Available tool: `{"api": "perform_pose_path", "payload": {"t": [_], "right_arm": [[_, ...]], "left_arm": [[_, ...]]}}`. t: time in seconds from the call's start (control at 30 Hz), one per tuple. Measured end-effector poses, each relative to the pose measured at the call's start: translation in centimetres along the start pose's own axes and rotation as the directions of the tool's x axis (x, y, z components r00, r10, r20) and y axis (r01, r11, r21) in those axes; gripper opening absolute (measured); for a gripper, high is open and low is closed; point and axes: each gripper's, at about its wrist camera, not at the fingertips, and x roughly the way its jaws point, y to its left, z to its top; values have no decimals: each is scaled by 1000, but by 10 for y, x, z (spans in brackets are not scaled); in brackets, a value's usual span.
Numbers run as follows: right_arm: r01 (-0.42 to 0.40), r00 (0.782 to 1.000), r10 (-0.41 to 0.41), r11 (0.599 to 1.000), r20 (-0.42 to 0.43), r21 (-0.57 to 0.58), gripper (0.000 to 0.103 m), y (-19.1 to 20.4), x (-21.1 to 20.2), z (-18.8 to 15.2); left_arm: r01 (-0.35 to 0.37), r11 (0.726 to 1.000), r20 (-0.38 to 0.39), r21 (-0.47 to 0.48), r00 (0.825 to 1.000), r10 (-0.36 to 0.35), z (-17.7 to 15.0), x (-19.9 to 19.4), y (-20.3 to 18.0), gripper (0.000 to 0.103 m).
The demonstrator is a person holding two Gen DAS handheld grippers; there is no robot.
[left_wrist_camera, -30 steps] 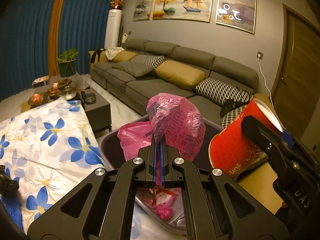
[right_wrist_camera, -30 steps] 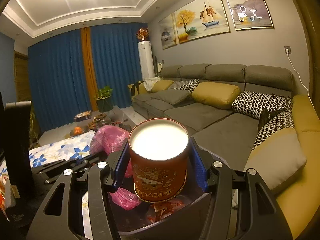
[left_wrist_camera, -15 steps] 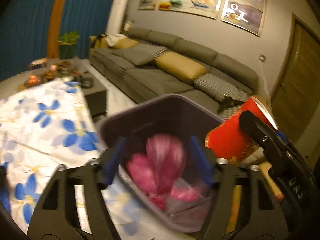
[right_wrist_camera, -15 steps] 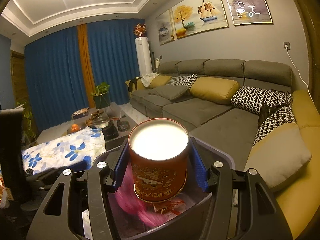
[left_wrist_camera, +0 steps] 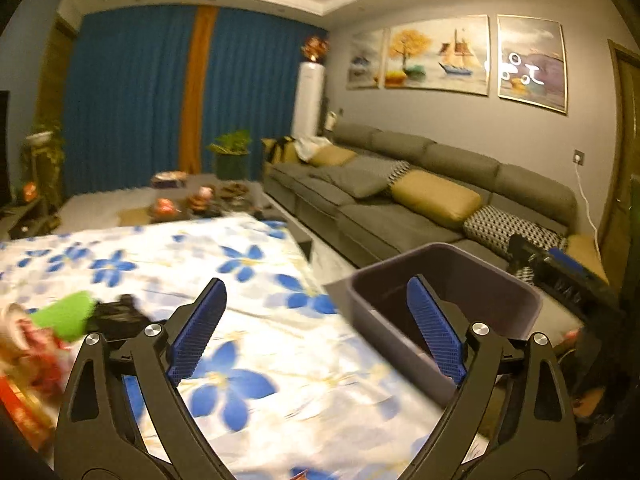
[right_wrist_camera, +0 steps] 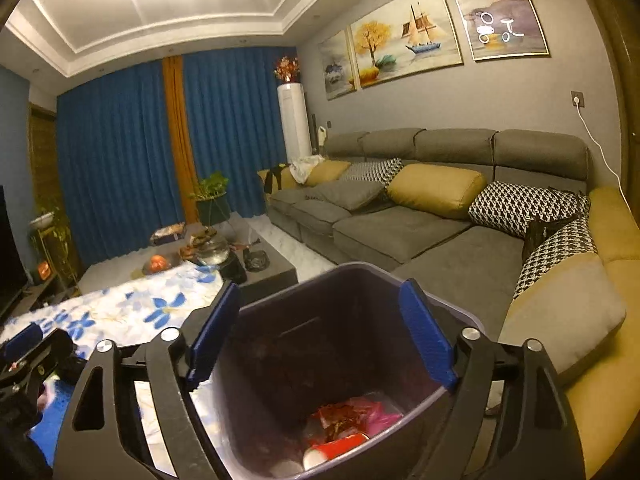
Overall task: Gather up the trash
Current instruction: 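Move both grippers back toward the paper cups on the bed, then grasp the red paper cup with the left gripper and lift it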
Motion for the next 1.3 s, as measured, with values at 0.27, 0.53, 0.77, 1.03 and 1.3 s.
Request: {"api": "perform_pose_path", "payload": {"t": [0.27,0.53,0.77,1.03,1.3], "right_arm": [[-133,991,133,991,-2,-15,89,34,-49,-14],[-283,956,277,957,-99,-58,89,92,-81,-50],[-367,919,350,928,-180,-70,89,145,-104,-86],[-407,897,380,909,-225,-89,89,182,-117,-99],[-429,886,392,896,-248,-118,89,200,-118,-101]], "left_arm": [[-162,987,9,-18,987,162,-20,-61,53,92],[-333,942,-10,-44,943,333,-54,-126,123,92],[-374,923,-61,-93,927,369,-73,-160,181,92],[-280,952,-186,-126,949,254,-91,-152,216,90],[-244,957,-263,-155,944,198,-96,-132,231,89]]}}
